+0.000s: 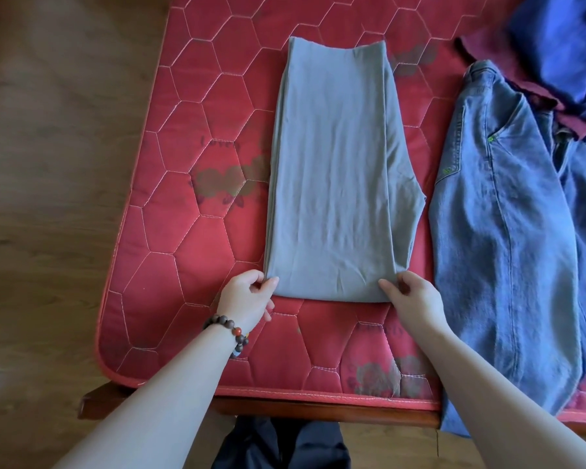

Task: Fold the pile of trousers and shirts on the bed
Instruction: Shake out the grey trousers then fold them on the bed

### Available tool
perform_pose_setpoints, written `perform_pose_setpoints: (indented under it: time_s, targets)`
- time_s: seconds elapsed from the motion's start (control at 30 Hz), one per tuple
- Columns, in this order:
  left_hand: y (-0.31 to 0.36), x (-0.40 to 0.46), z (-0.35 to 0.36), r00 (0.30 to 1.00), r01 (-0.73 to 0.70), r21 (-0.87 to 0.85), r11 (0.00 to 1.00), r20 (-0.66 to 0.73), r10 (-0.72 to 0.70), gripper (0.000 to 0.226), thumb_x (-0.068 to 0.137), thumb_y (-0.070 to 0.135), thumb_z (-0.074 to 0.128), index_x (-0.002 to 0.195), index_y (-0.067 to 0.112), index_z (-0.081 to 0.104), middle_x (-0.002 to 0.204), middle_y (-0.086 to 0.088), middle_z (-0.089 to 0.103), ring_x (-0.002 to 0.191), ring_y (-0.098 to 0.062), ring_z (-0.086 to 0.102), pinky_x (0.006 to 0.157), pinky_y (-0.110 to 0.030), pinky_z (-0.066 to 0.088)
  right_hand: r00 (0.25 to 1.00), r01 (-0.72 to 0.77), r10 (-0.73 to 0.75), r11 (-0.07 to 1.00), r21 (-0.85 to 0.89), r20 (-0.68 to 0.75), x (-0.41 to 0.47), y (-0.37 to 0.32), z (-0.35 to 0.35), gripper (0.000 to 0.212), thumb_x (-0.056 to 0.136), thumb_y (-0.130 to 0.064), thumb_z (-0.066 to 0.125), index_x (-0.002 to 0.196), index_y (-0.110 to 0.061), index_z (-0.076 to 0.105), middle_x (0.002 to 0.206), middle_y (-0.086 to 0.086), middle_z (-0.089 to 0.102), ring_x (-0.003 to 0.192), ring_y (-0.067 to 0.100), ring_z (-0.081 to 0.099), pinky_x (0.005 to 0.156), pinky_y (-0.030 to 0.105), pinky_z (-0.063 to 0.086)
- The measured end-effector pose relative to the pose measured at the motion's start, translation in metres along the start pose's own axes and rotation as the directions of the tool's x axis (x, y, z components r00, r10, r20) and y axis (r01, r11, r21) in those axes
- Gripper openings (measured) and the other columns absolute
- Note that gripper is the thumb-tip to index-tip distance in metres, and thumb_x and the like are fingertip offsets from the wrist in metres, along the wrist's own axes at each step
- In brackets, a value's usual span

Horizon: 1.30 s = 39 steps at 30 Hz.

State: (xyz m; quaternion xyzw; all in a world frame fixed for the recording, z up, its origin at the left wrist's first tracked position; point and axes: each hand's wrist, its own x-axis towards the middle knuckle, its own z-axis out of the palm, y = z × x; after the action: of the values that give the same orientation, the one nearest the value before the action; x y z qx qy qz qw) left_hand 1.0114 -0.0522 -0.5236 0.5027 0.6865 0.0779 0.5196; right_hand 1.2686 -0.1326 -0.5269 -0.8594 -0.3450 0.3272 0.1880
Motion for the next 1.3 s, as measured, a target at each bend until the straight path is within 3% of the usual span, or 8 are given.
perform_pose_setpoints:
  time_s: [0.2, 0.3, 0.4, 0.53, 0.77, 1.03, 1.2, 1.3]
  targets:
    - [-0.003, -0.002, -0.003, 0.999, 0.001, 0.161, 0.987, -0.032, 0.004, 0.032, 0.093, 0.032, 0.056, 0.071, 0.008, 0.055, 0.053, -0.004, 0.064, 0.043, -0.018, 0.058, 0.049, -0.025, 0.049, 0.998, -0.056, 0.056, 0.997, -0.058, 0.012, -0.008, 0.0, 0.0, 0.028, 0.089, -0.023, 0.064, 0.065, -0.012, 0.054, 0.065, 0.002, 0.057, 0.07, 0.025, 0.053, 0.06, 0.033, 0.037]
    - [0.002, -0.008, 0.005, 0.97, 0.005, 0.382, 0.924, -0.225, 0.088, 0.024, 0.088, 0.033, 0.061, 0.08, 0.01, 0.056, 0.076, -0.008, 0.064, 0.075, -0.029, 0.061, 0.064, -0.035, 0.049, 0.992, -0.128, 0.121, 0.97, -0.205, -0.045, -0.016, -0.005, 0.003, 0.019, 0.088, -0.028, 0.064, 0.087, -0.008, 0.063, 0.093, 0.01, 0.063, 0.097, 0.035, 0.053, 0.082, 0.042, 0.043]
    - [0.013, -0.008, 0.014, 0.83, -0.169, 0.55, 0.818, -0.369, 0.419, 0.022, 0.076, 0.017, 0.071, 0.094, 0.01, 0.061, 0.102, -0.014, 0.058, 0.097, -0.036, 0.054, 0.077, -0.043, 0.044, 0.956, 0.049, -0.141, 0.942, -0.333, -0.258, -0.019, -0.021, 0.007, 0.023, 0.084, -0.019, 0.067, 0.1, -0.004, 0.063, 0.11, 0.017, 0.057, 0.104, 0.039, 0.048, 0.085, 0.045, 0.041]
    - [0.03, 0.005, 0.047, 0.674, -0.557, 0.652, 0.515, -0.009, 0.739, 0.033, 0.079, 0.002, 0.051, 0.109, -0.001, 0.065, 0.128, -0.021, 0.057, 0.126, -0.039, 0.049, 0.103, -0.049, 0.042, 0.839, 0.499, -0.54, 0.812, -0.303, -0.065, -0.014, -0.051, 0.042, 0.037, 0.077, 0.005, 0.063, 0.114, 0.005, 0.062, 0.126, 0.025, 0.056, 0.12, 0.043, 0.051, 0.104, 0.048, 0.041]
    - [0.004, 0.039, 0.067, 0.751, -0.481, 0.81, 0.334, 0.184, 0.635, 0.057, 0.097, 0.034, 0.028, 0.152, 0.018, 0.027, 0.16, -0.008, 0.02, 0.149, -0.026, 0.013, 0.121, -0.045, 0.013, 0.861, 0.461, -0.507, 0.75, -0.474, 0.036, 0.013, -0.035, 0.09, 0.056, 0.101, -0.031, 0.034, 0.152, -0.013, 0.022, 0.16, 0.004, 0.016, 0.149, 0.016, 0.006, 0.121, 0.041, 0.006]
    - [0.024, 0.031, 0.069, 0.865, -0.287, 0.823, 0.49, 0.002, 0.502, 0.077, 0.089, 0.049, 0.03, 0.149, 0.001, 0.025, 0.157, -0.024, 0.017, 0.148, -0.033, 0.01, 0.121, -0.045, 0.008, 0.958, -0.019, -0.1, 0.913, -0.407, -0.268, 0.017, -0.019, 0.064, 0.066, 0.095, -0.035, 0.027, 0.151, -0.002, 0.02, 0.16, 0.014, 0.013, 0.149, 0.026, 0.008, 0.12, 0.05, 0.005]
    - [0.057, 0.069, 0.082, 0.775, -0.496, 0.778, 0.386, 0.196, 0.601, 0.06, 0.098, 0.03, 0.027, 0.152, 0.005, 0.016, 0.161, -0.015, 0.008, 0.149, -0.029, 0.001, 0.121, -0.042, -0.001, 0.834, 0.514, -0.551, 0.797, -0.318, -0.033, 0.05, -0.052, 0.067, 0.053, 0.092, -0.005, 0.04, 0.144, 0.0, 0.036, 0.154, 0.015, 0.027, 0.145, 0.026, 0.015, 0.119, 0.049, 0.016]
    - [0.07, 0.094, 0.081, 0.77, -0.459, 0.821, 0.341, 0.176, 0.613, 0.061, 0.098, 0.039, 0.022, 0.154, 0.017, 0.014, 0.162, -0.008, 0.008, 0.149, -0.029, 0.002, 0.121, -0.047, 0.001, 0.818, 0.545, -0.573, 0.736, -0.402, 0.061, 0.083, -0.059, 0.064, 0.055, 0.098, -0.018, 0.046, 0.15, -0.01, 0.03, 0.157, 0.005, 0.022, 0.147, 0.018, 0.015, 0.121, 0.041, 0.011]
